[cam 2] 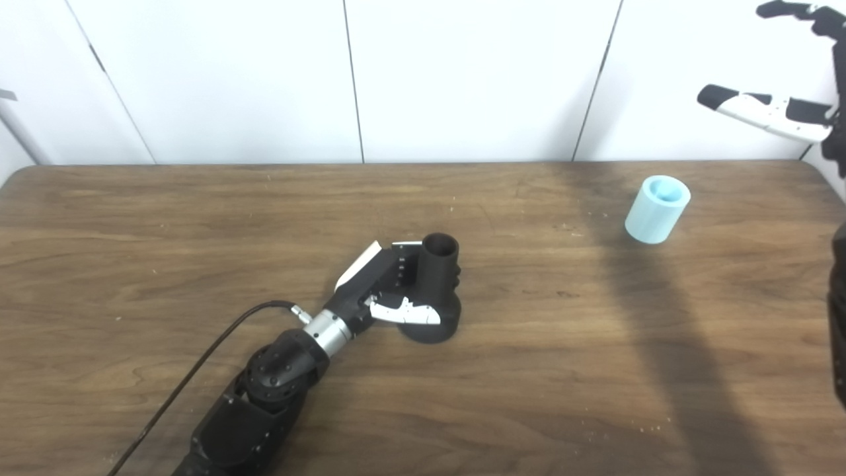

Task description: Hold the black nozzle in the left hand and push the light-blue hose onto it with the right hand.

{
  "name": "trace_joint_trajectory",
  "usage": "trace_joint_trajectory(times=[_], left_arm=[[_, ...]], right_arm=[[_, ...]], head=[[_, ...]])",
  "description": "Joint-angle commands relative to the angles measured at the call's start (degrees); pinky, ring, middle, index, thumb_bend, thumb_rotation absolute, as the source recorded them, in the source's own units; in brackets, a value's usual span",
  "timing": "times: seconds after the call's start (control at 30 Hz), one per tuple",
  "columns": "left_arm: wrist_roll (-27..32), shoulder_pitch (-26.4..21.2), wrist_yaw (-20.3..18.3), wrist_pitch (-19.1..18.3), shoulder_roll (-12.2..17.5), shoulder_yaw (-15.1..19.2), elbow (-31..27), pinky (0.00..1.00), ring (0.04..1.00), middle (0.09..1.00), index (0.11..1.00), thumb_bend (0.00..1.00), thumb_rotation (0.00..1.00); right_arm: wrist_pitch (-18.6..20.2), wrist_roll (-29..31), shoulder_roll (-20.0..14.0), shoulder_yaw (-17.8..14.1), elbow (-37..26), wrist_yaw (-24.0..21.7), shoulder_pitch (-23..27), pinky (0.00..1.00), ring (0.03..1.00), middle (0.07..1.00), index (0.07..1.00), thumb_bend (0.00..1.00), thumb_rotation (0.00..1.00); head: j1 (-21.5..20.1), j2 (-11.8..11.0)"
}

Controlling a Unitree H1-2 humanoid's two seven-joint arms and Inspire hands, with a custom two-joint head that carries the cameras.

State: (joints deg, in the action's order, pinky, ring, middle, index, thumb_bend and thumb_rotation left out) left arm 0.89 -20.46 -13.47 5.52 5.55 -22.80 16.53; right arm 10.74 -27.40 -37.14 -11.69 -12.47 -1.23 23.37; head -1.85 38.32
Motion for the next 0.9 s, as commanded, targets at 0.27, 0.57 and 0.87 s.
trace_joint_trajectory(times=[0.27, 0.57, 0.87], left_arm=[[-7.3, 3.6, -5.3, 0.9, 5.6, -4.8, 4.0, 0.59, 0.634, 0.550, 0.464, 0.51, 0.00], [-12.4, 1.4, -4.2, 6.6, 7.8, -6.0, 8.3, 0.64, 0.641, 0.498, 0.482, 0.52, 0.00], [-15.6, 0.4, -2.3, 10.1, 8.7, -6.2, 10.1, 0.65, 0.657, 0.497, 0.483, 0.52, 0.00]], right_arm=[[3.6, -1.2, -5.0, 3.9, 2.7, -8.8, 2.8, 0.69, 0.768, 0.776, 0.730, 0.80, 0.38], [2.3, -2.2, -4.9, 5.1, 4.9, -8.1, 3.1, 0.67, 0.746, 0.751, 0.722, 0.82, 0.37], [-0.2, -2.8, -7.1, 9.1, 8.9, -11.0, 4.9, 0.64, 0.707, 0.732, 0.711, 0.84, 0.36]], head=[[0.3, 0.1], [0.1, 0.0], [-0.1, -0.1]])
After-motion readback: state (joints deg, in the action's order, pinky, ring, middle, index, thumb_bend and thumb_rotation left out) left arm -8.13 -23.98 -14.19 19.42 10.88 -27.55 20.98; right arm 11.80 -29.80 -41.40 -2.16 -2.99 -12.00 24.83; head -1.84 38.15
